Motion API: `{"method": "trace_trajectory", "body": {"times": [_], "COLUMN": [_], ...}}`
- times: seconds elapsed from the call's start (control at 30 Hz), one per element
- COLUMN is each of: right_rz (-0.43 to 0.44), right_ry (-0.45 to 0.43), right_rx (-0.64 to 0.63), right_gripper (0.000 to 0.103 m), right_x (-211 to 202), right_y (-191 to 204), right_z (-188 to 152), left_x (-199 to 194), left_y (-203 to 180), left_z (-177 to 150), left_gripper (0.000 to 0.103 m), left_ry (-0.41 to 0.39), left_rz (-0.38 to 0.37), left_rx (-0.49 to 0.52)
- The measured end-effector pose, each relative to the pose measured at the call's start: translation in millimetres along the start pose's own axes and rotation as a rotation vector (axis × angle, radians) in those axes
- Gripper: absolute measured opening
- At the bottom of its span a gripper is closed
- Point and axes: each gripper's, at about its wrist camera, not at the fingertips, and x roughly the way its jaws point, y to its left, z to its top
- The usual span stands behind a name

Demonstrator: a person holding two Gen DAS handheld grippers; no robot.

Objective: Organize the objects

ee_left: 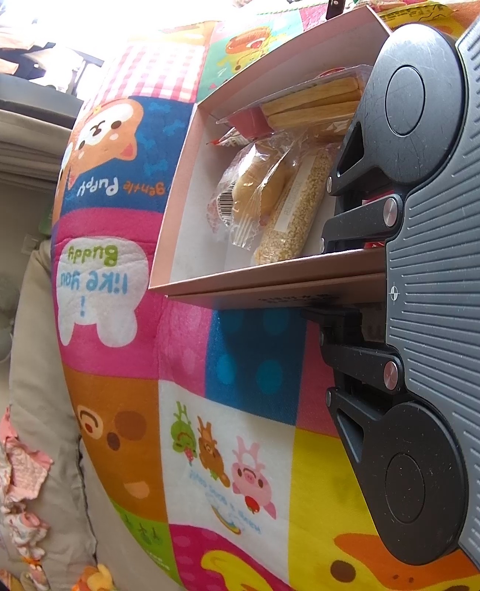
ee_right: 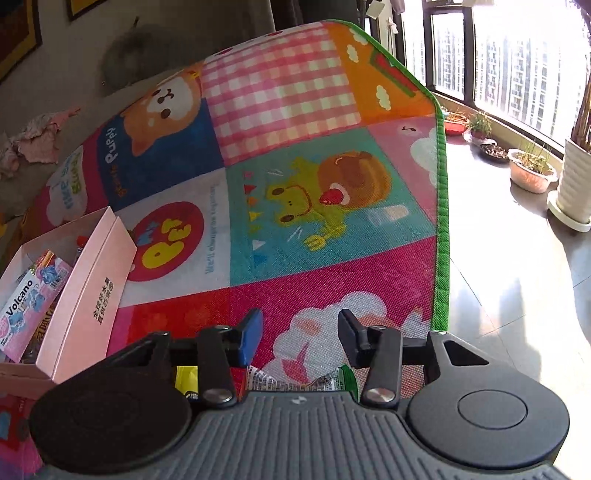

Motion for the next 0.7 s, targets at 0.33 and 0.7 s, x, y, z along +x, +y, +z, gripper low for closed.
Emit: {"method": "trace_trajectory", "body": {"times": [0.33,0.7], "right_rz": [0.108,0.052], "right_ry": [0.069,0.004], "right_rx": [-0.388,-0.339], "right_gripper": [0.038,0.085], "right_x": [-48,-139], "right_y": [34,15], "right_z": [-68,-132], "left_x": [0,-1], "left_y": [0,1], "left_z": [-1,-2], "left_gripper": [0.019,0.018], "left_ry": [-0.007,-0.006], "left_rz": [-0.002,0.001], "left_rx": [-0.011,-0.013]}}
